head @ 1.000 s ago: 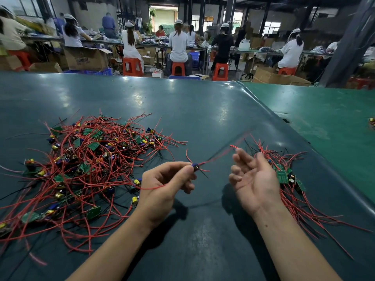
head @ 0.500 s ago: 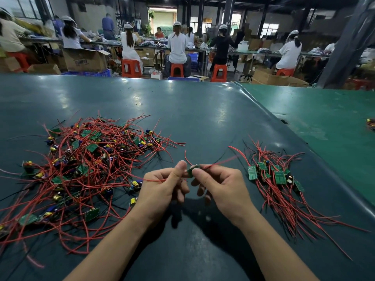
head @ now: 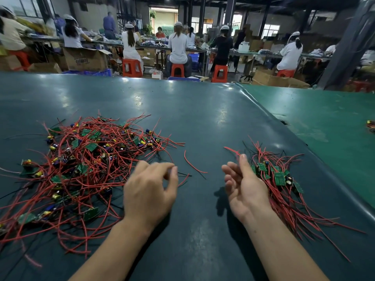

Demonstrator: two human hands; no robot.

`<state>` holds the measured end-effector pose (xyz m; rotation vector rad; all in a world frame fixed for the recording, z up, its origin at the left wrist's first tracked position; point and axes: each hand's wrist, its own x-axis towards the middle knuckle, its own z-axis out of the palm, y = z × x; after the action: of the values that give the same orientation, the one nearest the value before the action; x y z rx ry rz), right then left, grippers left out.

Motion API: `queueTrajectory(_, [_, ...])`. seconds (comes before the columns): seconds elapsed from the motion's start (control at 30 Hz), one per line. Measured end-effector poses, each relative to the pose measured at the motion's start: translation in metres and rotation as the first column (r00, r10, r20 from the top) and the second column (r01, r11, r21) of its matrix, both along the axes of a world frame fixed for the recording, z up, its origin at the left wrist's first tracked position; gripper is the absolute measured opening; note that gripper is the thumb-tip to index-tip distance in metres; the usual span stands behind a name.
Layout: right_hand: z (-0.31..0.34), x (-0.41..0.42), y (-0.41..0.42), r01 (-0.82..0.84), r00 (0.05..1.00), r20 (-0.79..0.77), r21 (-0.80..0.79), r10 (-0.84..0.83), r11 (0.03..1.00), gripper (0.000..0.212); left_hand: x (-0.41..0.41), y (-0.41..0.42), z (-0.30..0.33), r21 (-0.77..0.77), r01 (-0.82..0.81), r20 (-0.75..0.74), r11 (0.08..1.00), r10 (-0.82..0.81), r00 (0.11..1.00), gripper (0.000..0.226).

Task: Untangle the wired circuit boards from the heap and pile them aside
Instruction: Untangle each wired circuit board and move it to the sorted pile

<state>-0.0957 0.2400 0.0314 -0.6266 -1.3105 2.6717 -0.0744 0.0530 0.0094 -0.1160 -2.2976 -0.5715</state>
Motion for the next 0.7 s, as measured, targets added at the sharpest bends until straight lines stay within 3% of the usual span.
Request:
queueTrajectory(0.07, [-0.001,0.0,-0.002,-0.078,0.997,-0.014,0.061,0.079,0.995,0.038,-0.006,-0.015,0.003,-0.095,-0.177,0.052,0.98,0.183,0.982,0.023])
queueTrajectory(0.13, [-0.001,0.0,-0.003,-0.105,0.994,-0.014,0.136,0.108,0.985,0.038,-0.01,-0.03,0.006,-0.132,-0.346,0.222,0.929,0.367,0.903,0.031])
queueTrajectory(0.23, [-0.002,-0.001,-0.002,-0.114,0.993,-0.01,0.178,0.118,0.977,0.037,-0.012,-0.038,0.007,-0.217,-0.442,0.395,0.871,0.492,0.776,0.037])
queueTrajectory(0.37, [-0.002,0.001,-0.004,-0.154,0.988,0.002,0.204,0.156,0.967,0.035,-0.012,-0.034,0.008,-0.209,-0.446,0.381,0.87,0.492,0.782,0.032])
queueTrajectory(0.5, [-0.001,0.002,-0.005,-0.158,0.987,0.011,0.247,0.16,0.956,0.034,-0.007,-0.033,0.01,-0.147,-0.333,0.275,0.931,0.362,0.89,0.037])
queueTrajectory(0.63, [-0.001,0.001,-0.005,-0.178,0.983,0.005,0.252,0.183,0.951,0.035,0.0,-0.028,0.011,-0.262,-0.184,0.461,0.947,0.29,0.838,0.034])
queueTrajectory(0.7, [0.0,0.001,-0.005,-0.188,0.981,0.003,0.256,0.193,0.948,0.035,0.001,-0.03,0.014,-0.235,-0.171,0.496,0.957,0.269,0.826,0.032])
